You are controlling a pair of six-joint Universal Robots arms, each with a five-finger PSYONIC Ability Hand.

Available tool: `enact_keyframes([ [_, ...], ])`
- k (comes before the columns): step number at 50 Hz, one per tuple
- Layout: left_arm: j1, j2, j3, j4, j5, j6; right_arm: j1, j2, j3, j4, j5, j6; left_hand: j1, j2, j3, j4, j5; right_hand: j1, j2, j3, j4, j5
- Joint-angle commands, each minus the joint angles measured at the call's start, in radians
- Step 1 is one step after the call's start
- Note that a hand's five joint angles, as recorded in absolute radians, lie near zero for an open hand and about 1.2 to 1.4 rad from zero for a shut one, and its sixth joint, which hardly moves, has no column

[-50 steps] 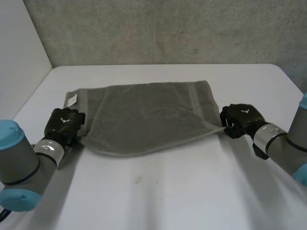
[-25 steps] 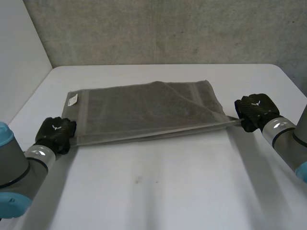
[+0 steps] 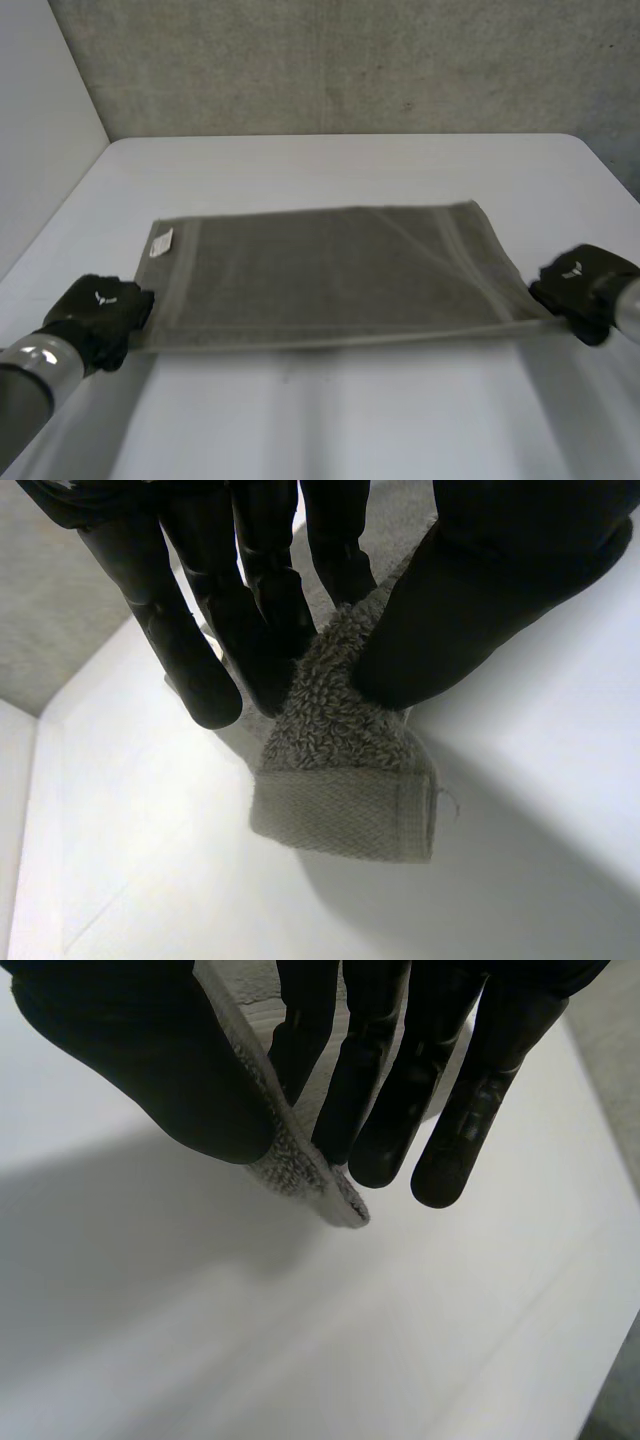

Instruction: Fold the towel.

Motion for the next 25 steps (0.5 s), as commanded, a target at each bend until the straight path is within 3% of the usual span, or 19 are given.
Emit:
enact_keyframes([
  [1, -0.016, 0.165, 0.0, -0.192, 0.043, 0.086, -0.064, -0.141, 0.042, 0.153, -0.003, -0.142, 0.239, 0.18, 0.182, 0.181, 0.206, 0.422, 0.217, 0.209, 0.205, 0.241],
  [5, -0.006, 0.153, 0.026, -0.164, 0.077, 0.084, -0.048, -0.138, 0.033, 0.072, -0.007, -0.136, 0.239, 0.18, 0.182, 0.181, 0.206, 0.422, 0.217, 0.209, 0.205, 0.241],
  [9, -0.017, 0.034, 0.084, -0.063, 0.089, 0.075, -0.03, -0.097, 0.011, -0.046, 0.002, -0.113, 0.239, 0.18, 0.182, 0.181, 0.206, 0.422, 0.217, 0.209, 0.205, 0.241],
  [11, -0.019, -0.028, 0.121, -0.026, 0.086, 0.075, 0.028, 0.021, -0.051, -0.175, 0.019, -0.056, 0.239, 0.18, 0.182, 0.181, 0.206, 0.422, 0.217, 0.209, 0.205, 0.241],
  [14, -0.023, -0.152, 0.198, 0.029, 0.083, 0.067, 0.07, 0.081, -0.095, -0.232, 0.036, -0.024, 0.239, 0.18, 0.182, 0.181, 0.206, 0.422, 0.217, 0.209, 0.205, 0.241],
  [16, -0.028, -0.217, 0.241, 0.046, 0.082, 0.061, 0.141, 0.194, -0.186, -0.316, 0.092, 0.015, 0.239, 0.18, 0.182, 0.181, 0.206, 0.422, 0.217, 0.209, 0.205, 0.241],
  [19, -0.042, -0.339, 0.345, 0.068, 0.074, 0.052, 0.178, 0.303, -0.275, -0.373, 0.148, 0.012, 0.239, 0.18, 0.182, 0.181, 0.206, 0.422, 0.217, 0.209, 0.205, 0.241],
  [25, -0.051, -0.513, 0.543, 0.103, 0.028, 0.037, 0.194, 0.463, -0.404, -0.476, 0.166, 0.016, 0.239, 0.18, 0.182, 0.181, 0.206, 0.422, 0.217, 0.209, 0.205, 0.241],
])
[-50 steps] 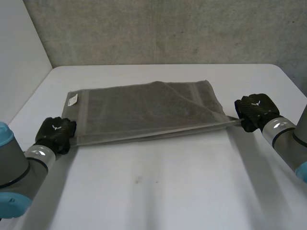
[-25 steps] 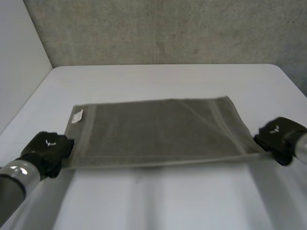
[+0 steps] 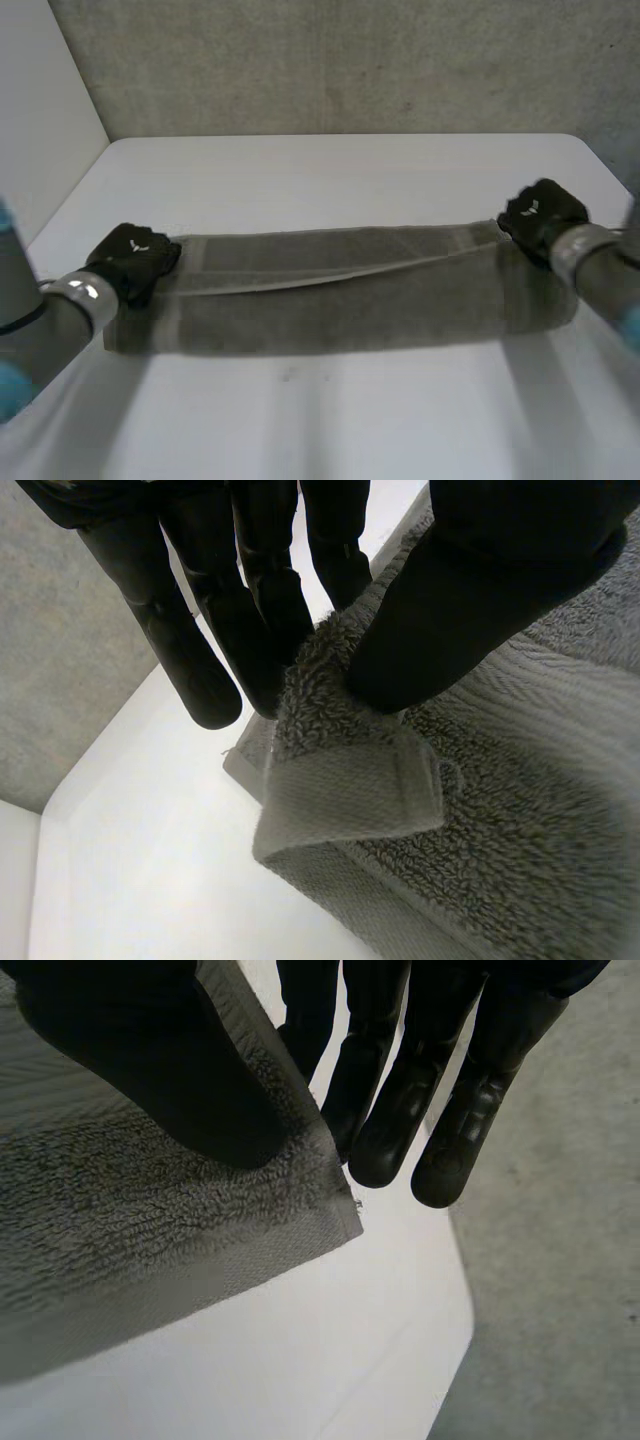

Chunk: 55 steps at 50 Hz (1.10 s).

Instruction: Fold the towel.

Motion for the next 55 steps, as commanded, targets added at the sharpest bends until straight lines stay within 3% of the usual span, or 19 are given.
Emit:
enact_keyframes([
  [1, -0.014, -0.203, 0.218, 0.038, -0.045, -0.018, 0.044, 0.248, -0.204, -0.158, 0.05, 0.008, 0.231, 0.18, 0.181, 0.18, 0.196, 0.422, 0.217, 0.208, 0.205, 0.23],
  [12, -0.031, -0.401, 0.469, 0.132, -0.076, -0.036, 0.081, 0.489, -0.437, -0.273, 0.056, 0.011, 0.231, 0.18, 0.181, 0.18, 0.196, 0.422, 0.217, 0.208, 0.205, 0.23],
  [13, -0.032, -0.424, 0.492, 0.13, -0.078, -0.036, 0.087, 0.506, -0.457, -0.279, 0.058, 0.013, 0.199, 0.148, 0.149, 0.148, 0.164, -0.086, -0.291, -0.3, -0.303, -0.278],
  [14, -0.035, -0.437, 0.509, 0.13, -0.078, -0.034, 0.087, 0.506, -0.458, -0.28, 0.058, 0.013, -0.417, -0.468, -0.467, -0.468, -0.452, -0.091, -0.296, -0.305, -0.308, -0.283],
  [15, -0.035, -0.438, 0.509, 0.13, -0.078, -0.034, 0.09, 0.522, -0.47, -0.29, 0.064, 0.008, -0.424, -0.475, -0.473, -0.474, -0.458, -0.713, -0.918, -0.927, -0.93, -0.905],
  [16, -0.041, -0.442, 0.514, 0.133, -0.075, -0.036, 0.09, 0.522, -0.47, -0.29, 0.064, 0.008, -0.991, -1.042, -1.041, -1.042, -1.026, -0.719, -0.924, -0.933, -0.936, -0.911],
  [17, -0.049, -0.442, 0.514, 0.138, -0.071, -0.04, 0.091, 0.531, -0.47, -0.301, 0.07, 0.008, -0.941, -0.993, -0.991, -0.992, -0.976, -0.8, -1.005, -1.014, -1.017, -0.992],
  [24, -0.069, -0.39, 0.48, 0.145, -0.068, -0.045, 0.108, 0.456, -0.404, -0.31, 0.099, 0.05, -0.991, -1.042, -1.041, -1.042, -1.026, -0.8, -1.005, -1.014, -1.017, -0.992],
  [30, -0.069, -0.258, 0.352, 0.158, -0.067, -0.047, 0.094, 0.252, -0.218, -0.293, 0.079, 0.223, -0.991, -1.042, -1.041, -1.042, -1.026, -0.8, -1.005, -1.014, -1.017, -0.992],
  [35, -0.071, -0.145, 0.211, 0.188, -0.062, -0.053, 0.081, 0.121, -0.094, -0.209, 0.013, 0.356, -0.991, -1.042, -1.041, -1.042, -1.026, -0.8, -1.005, -1.014, -1.017, -0.992],
  [37, -0.072, -0.113, 0.158, 0.208, -0.062, -0.062, 0.024, 0.066, -0.037, -0.101, -0.046, 0.401, -0.991, -1.042, -1.041, -1.042, -1.026, -0.8, -1.005, -1.014, -1.017, -0.992],
  [42, -0.072, -0.037, 0.008, 0.302, -0.062, -0.107, -0.05, 0.045, 0.015, 0.044, -0.108, 0.424, -0.991, -1.042, -1.041, -1.042, -1.026, -0.779, -0.983, -0.992, -0.996, -0.97],
  [47, -0.072, -0.019, -0.094, 0.418, -0.061, -0.146, -0.074, 0.052, 0.043, 0.05, -0.12, 0.425, -0.991, -1.042, -1.041, -1.042, -1.026, -0.649, -0.854, -0.863, -0.866, -0.84],
  [55, -0.077, -0.019, -0.118, 0.469, -0.061, -0.151, -0.116, 0.143, 0.096, -0.163, -0.125, 0.419, -0.991, -1.042, -1.041, -1.042, -1.026, -0.236, -0.44, -0.449, -0.453, -0.427],
])
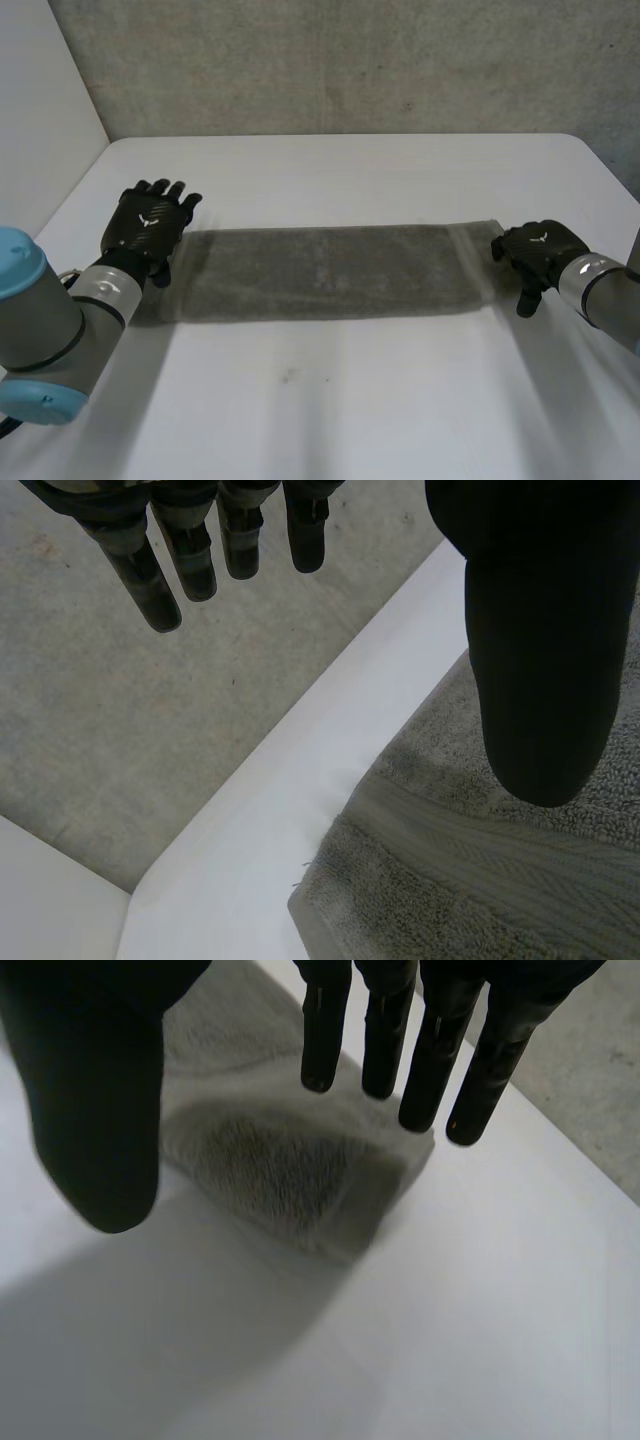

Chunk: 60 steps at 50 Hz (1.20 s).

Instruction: Fold the towel.

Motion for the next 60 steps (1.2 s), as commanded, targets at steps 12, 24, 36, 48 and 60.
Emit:
enact_keyframes([
  [12, 0.007, -0.004, -0.011, 0.032, -0.001, -0.007, -0.089, 0.138, -0.01, -0.235, 0.036, -0.055, -0.001, 0.009, 0.008, 0.007, -0.028, 1.018, 0.96, 0.954, 0.958, 0.971],
  [24, -0.006, -0.004, -0.017, 0.032, -0.003, -0.008, -0.192, 0.027, -0.012, -0.284, 0.3, -0.365, -0.001, 0.009, 0.008, 0.007, -0.028, 1.018, 0.96, 0.954, 0.958, 0.971],
  [36, -0.006, -0.003, -0.017, 0.032, -0.004, -0.01, 0.078, -0.095, 0.062, -0.465, 0.162, -0.359, -0.001, 0.009, 0.008, 0.007, -0.028, 1.018, 0.96, 0.954, 0.958, 0.971],
  [48, -0.006, -0.001, -0.018, 0.032, -0.006, -0.01, 0.487, 0.015, 0.062, -0.603, -0.178, -0.431, -0.001, 0.009, 0.008, 0.007, -0.028, 1.018, 0.96, 0.954, 0.958, 0.971],
  [60, -0.006, -0.001, -0.021, 0.032, -0.006, -0.01, 0.629, 0.224, 0.013, -0.588, -0.289, -0.534, -0.001, 0.009, 0.008, 0.007, -0.028, 1.018, 0.96, 0.954, 0.958, 0.971],
])
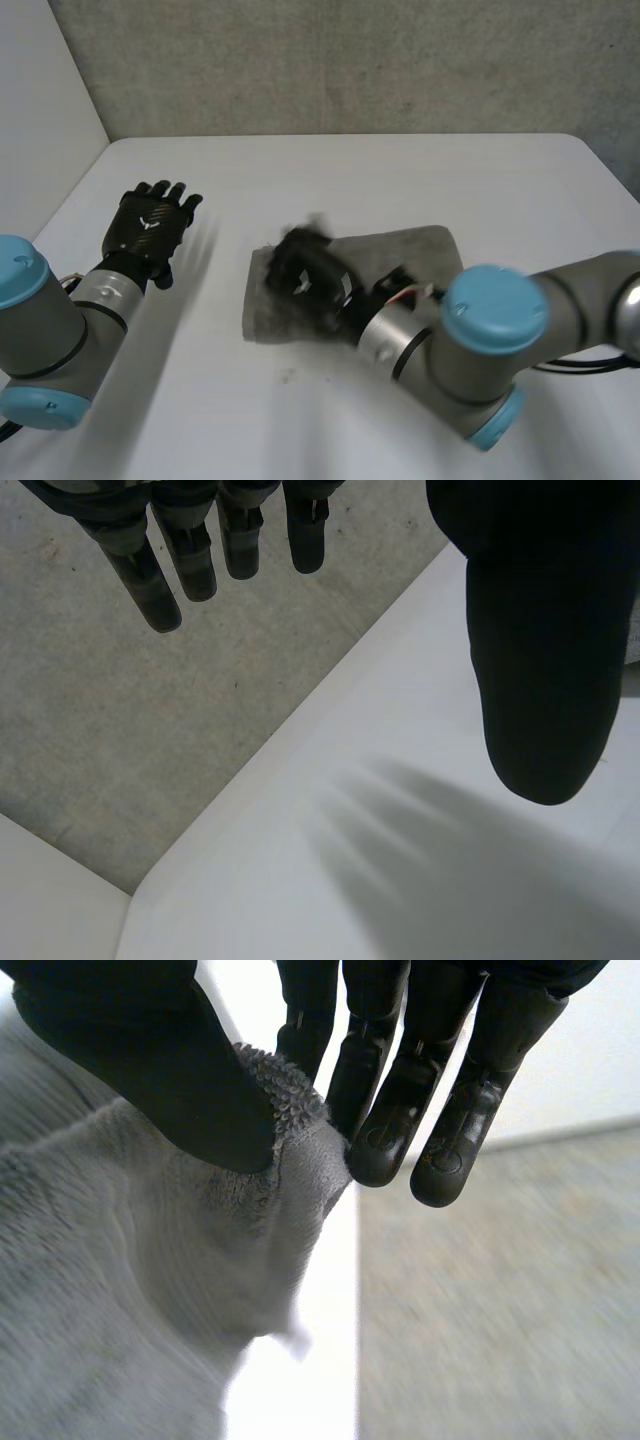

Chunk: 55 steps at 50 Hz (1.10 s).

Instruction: Fold the towel.

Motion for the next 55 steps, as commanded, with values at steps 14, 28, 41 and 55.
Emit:
enact_keyframes([
  [14, -0.048, 0.0, -0.003, 0.0, 0.002, -0.001, -0.049, -0.085, 0.039, 0.028, 0.253, 0.329, -0.001, 0.01, 0.008, 0.008, -0.028, -0.776, -1.0, -1.019, -1.019, -0.982],
  [28, -0.311, 0.011, 0.052, 0.008, 0.005, 0.006, -0.336, -0.23, 0.229, 0.281, 0.266, 0.728, 0.003, 0.013, 0.012, 0.011, -0.024, -0.776, -1.0, -1.019, -1.019, -0.982],
  [41, -0.346, -0.063, 0.101, 0.002, -0.006, 0.0, -0.44, -0.141, 0.254, 0.234, 0.266, 0.605, 0.006, 0.016, 0.015, 0.014, -0.021, 0.445, 0.222, 0.203, 0.203, 0.239],
  [55, -0.251, -0.009, 0.043, -0.003, -0.014, -0.029, -0.238, -0.225, 0.104, 0.215, 0.288, 0.478, 0.006, 0.016, 0.015, 0.014, -0.021, 0.445, 0.222, 0.203, 0.203, 0.239],
])
